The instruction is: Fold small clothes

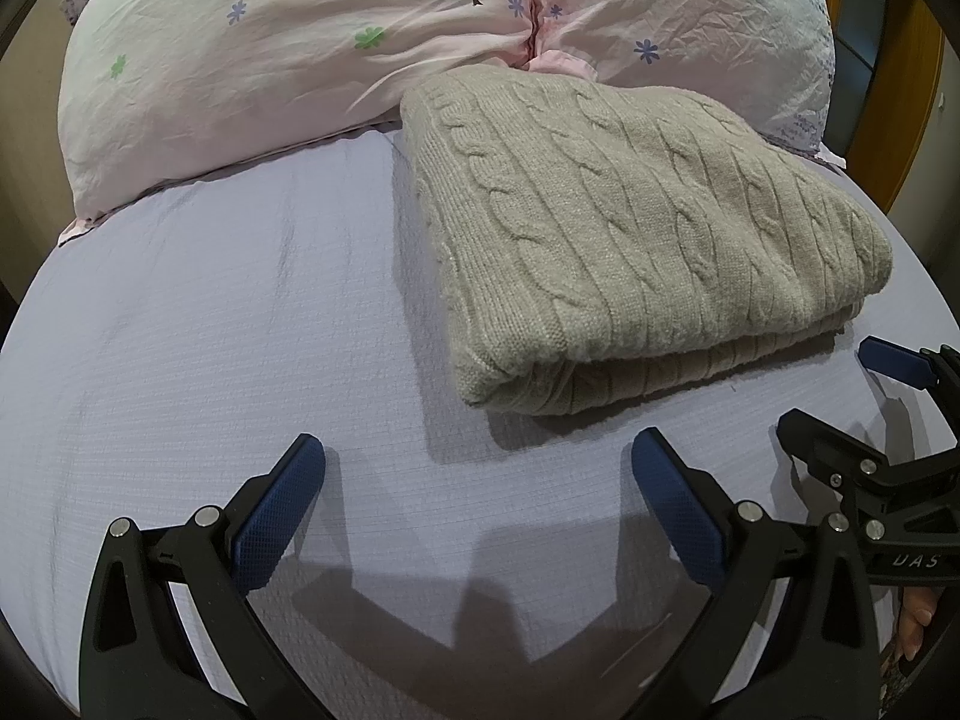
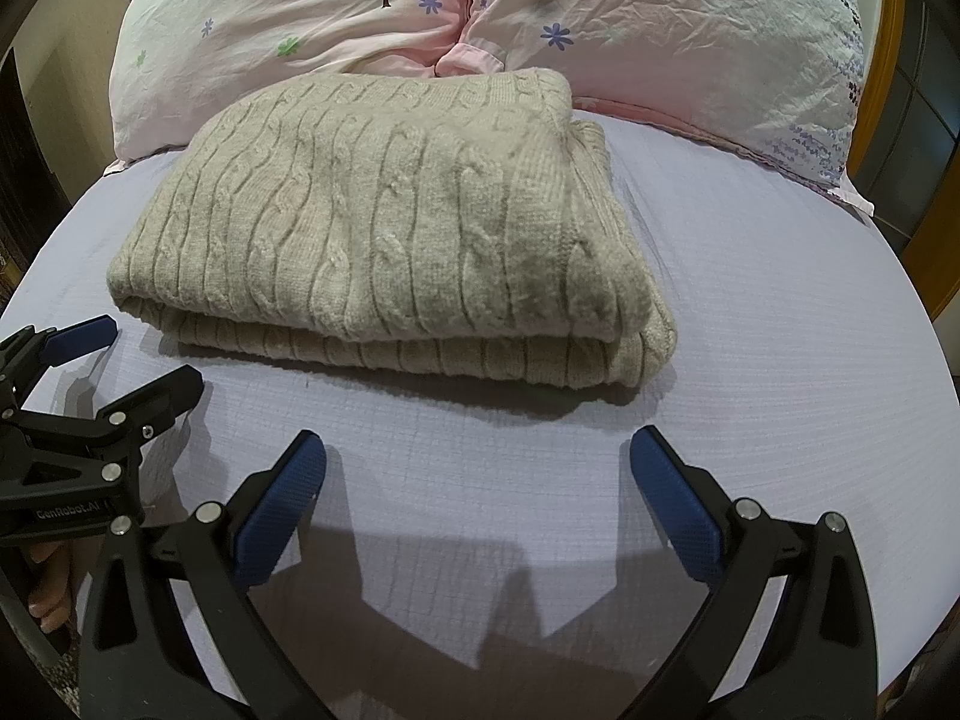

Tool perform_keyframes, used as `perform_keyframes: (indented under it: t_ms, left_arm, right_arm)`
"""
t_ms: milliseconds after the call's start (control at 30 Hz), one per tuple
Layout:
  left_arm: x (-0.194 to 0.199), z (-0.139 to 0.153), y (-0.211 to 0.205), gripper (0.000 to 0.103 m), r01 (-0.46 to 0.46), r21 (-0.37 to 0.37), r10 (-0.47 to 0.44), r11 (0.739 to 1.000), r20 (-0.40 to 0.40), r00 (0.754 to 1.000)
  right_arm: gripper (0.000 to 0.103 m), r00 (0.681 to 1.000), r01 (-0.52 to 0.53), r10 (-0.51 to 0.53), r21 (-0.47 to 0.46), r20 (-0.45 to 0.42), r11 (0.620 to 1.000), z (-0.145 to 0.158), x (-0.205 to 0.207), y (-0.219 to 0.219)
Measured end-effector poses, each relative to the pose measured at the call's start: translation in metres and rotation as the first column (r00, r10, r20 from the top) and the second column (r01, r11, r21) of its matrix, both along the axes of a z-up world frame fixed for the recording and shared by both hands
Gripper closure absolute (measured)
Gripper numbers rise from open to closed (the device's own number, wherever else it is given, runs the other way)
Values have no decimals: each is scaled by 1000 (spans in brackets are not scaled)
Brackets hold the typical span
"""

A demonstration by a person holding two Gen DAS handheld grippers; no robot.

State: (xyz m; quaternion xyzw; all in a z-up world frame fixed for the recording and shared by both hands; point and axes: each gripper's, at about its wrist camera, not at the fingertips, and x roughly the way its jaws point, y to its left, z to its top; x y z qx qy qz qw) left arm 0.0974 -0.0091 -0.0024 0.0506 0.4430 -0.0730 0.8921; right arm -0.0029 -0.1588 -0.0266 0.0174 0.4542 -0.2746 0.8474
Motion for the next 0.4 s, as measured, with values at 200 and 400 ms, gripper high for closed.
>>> perform_keyframes:
  t_ms: [200, 400]
  left_arm:
    - [0, 0, 0, 1, 2, 0, -2, 1000, 3, 1000]
    - [1, 0, 1, 1, 3, -1, -3, 1000, 3, 1000]
  right_arm:
    - [2, 1000, 0, 0, 0, 0, 1000, 0, 0, 0]
    - [2, 1000, 0, 0, 0, 0, 1000, 0, 0, 0]
